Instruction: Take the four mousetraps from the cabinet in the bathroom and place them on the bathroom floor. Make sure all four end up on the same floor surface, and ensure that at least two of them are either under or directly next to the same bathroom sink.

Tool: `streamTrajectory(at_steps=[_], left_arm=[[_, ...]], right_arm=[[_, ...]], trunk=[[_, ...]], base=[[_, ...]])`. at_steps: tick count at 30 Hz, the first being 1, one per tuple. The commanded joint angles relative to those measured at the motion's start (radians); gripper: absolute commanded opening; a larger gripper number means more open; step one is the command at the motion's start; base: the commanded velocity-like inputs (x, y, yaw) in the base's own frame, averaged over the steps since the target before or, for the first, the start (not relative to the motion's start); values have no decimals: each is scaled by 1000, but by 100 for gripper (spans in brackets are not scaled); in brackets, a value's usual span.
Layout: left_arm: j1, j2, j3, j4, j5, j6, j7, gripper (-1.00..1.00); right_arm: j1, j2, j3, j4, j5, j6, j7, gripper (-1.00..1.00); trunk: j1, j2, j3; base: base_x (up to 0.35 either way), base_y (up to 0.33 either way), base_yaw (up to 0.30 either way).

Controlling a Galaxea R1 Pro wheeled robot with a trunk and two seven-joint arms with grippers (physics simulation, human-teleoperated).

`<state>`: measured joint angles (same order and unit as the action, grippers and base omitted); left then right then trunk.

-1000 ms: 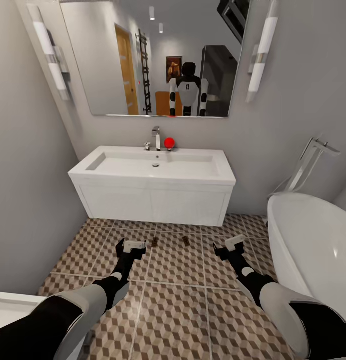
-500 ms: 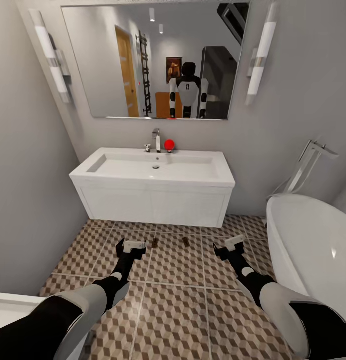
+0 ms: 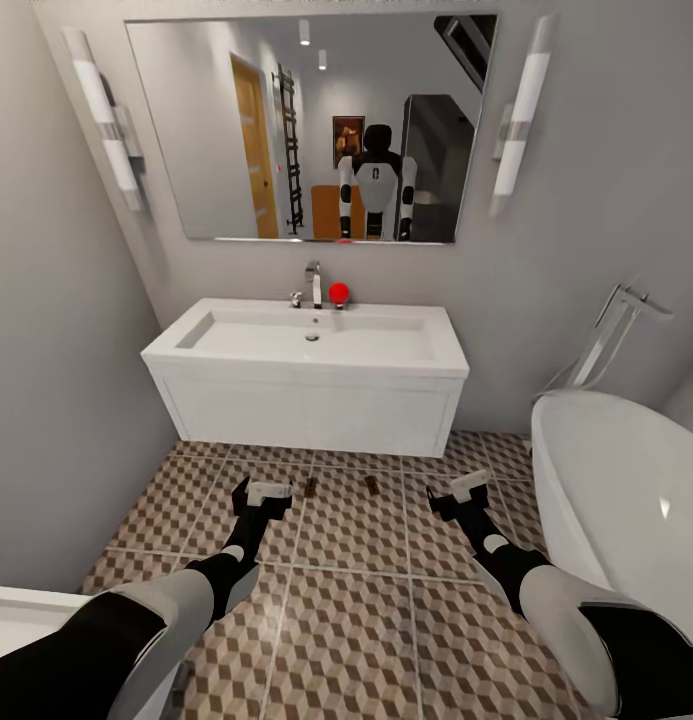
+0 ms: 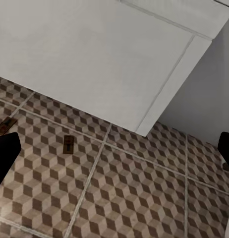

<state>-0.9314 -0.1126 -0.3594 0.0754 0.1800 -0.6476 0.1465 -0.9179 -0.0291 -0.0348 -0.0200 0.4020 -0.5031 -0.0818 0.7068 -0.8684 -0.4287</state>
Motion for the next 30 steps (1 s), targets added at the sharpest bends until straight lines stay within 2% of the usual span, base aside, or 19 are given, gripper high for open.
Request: streamTrajectory(at_steps=[1,30], left_arm=[[-2,-1,-9,4,7,-6,2,100],[1,-1,-9,4,7,-6,2,100]], right_arm=[[-1,0,-4,2,11,-3,-7,100],[-1,0,-4,2,11,-3,-7,100]], trunk=[[-4,6,2],[-115,209,93]], base=[[0,0,0],[0,0,0]])
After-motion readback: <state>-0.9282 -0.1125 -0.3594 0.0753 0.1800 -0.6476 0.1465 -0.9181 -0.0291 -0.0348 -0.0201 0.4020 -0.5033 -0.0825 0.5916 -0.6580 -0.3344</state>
